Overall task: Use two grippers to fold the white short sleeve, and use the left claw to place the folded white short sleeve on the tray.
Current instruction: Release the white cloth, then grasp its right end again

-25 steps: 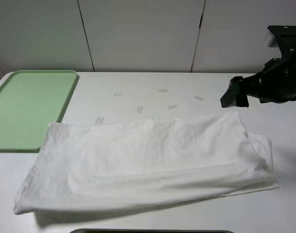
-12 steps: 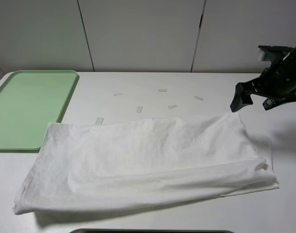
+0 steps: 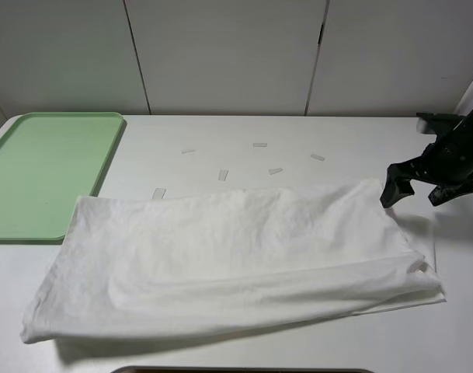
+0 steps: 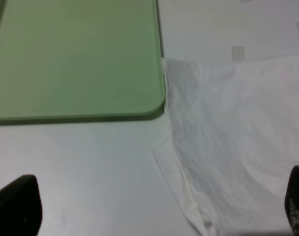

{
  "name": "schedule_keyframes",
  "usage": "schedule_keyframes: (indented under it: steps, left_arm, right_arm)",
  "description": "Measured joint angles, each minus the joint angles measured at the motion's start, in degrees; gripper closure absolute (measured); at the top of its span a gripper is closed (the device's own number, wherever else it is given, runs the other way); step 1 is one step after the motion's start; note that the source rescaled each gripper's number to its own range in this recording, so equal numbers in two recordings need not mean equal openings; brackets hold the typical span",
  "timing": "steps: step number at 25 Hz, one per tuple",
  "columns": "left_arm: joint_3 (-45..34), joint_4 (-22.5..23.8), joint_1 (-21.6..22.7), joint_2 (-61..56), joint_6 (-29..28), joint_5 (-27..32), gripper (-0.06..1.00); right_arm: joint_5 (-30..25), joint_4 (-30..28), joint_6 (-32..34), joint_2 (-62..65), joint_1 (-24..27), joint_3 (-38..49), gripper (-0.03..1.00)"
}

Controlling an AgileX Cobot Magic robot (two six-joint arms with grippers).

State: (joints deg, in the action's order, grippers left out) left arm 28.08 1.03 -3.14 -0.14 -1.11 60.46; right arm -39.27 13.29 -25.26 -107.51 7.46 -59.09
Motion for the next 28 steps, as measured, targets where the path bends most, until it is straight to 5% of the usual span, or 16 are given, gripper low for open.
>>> schedule_keyframes:
  steps: [16, 28]
  left_arm:
    - [0.0, 0.0, 0.0, 0.0, 0.0, -0.04, -0.05]
    - [0.0, 0.0, 0.0, 0.0, 0.0, -0.04, -0.05]
  right_arm:
    - [1.79, 5.02, -2.18, -6.35, -0.46, 0.05, -0.03]
    - [4.23, 10.95, -6.18, -5.78, -5.47, 2.49, 0.02]
